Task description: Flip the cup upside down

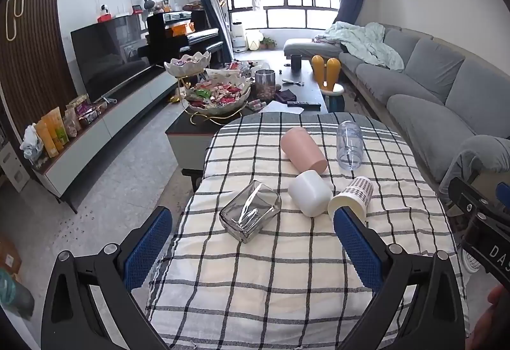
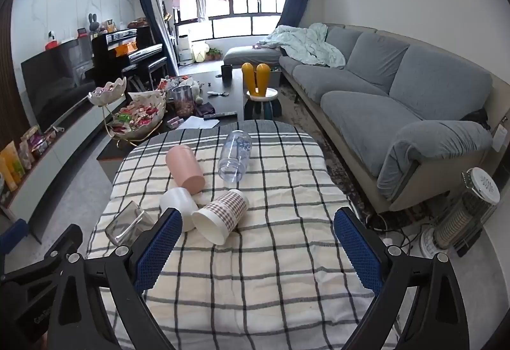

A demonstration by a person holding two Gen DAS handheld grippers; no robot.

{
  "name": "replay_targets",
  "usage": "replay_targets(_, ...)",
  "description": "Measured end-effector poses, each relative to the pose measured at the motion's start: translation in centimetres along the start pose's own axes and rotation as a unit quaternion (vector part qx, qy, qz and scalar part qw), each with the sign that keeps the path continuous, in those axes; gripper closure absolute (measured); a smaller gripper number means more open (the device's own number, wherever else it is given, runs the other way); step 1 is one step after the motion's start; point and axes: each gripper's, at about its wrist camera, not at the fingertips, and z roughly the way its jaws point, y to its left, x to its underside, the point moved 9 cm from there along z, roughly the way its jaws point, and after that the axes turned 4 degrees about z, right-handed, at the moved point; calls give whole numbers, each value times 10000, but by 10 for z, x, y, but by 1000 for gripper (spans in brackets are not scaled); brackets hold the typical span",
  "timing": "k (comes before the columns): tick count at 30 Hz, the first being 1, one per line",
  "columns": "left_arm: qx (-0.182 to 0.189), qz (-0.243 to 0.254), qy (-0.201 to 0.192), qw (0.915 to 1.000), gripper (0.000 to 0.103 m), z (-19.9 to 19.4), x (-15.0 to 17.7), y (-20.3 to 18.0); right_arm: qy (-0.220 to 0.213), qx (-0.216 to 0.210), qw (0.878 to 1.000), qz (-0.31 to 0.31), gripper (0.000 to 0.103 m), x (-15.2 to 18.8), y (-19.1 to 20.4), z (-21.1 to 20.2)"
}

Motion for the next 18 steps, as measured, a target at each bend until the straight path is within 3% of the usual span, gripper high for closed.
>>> replay_targets(18, -29, 6, -38, 10000, 0, 0, -1, 1, 8, 8, 10000, -8, 7, 0, 0, 0)
